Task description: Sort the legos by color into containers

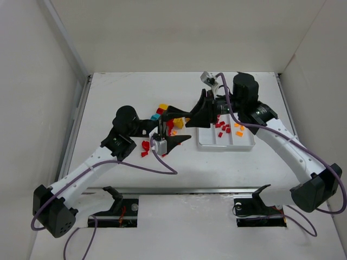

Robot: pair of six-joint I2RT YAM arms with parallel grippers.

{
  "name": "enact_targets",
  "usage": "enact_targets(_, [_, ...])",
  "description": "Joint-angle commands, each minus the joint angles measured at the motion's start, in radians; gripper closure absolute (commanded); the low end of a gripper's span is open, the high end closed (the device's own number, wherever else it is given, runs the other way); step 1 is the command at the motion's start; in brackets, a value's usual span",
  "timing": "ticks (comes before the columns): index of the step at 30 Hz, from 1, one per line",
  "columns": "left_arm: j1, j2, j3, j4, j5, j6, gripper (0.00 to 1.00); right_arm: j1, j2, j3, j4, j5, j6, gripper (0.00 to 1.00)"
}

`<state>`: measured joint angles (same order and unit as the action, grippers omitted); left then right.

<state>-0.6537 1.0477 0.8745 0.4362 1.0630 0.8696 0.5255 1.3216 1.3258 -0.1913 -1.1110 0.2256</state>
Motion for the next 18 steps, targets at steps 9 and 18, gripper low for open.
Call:
enact_targets(9, [-0.004,-0.097,-0.054,-0.163,-0.236,-0.049,0.01,-0.191,-0.006,-0.068,-0.267,0.855,-0.006,1.0])
enact_targets(18, [-0.004,-0.164,-0.182,-0.219,-0.694,-0.322,0.01,-0.429,0.102,-0.183,-0.237,1.177,0.035,1.0])
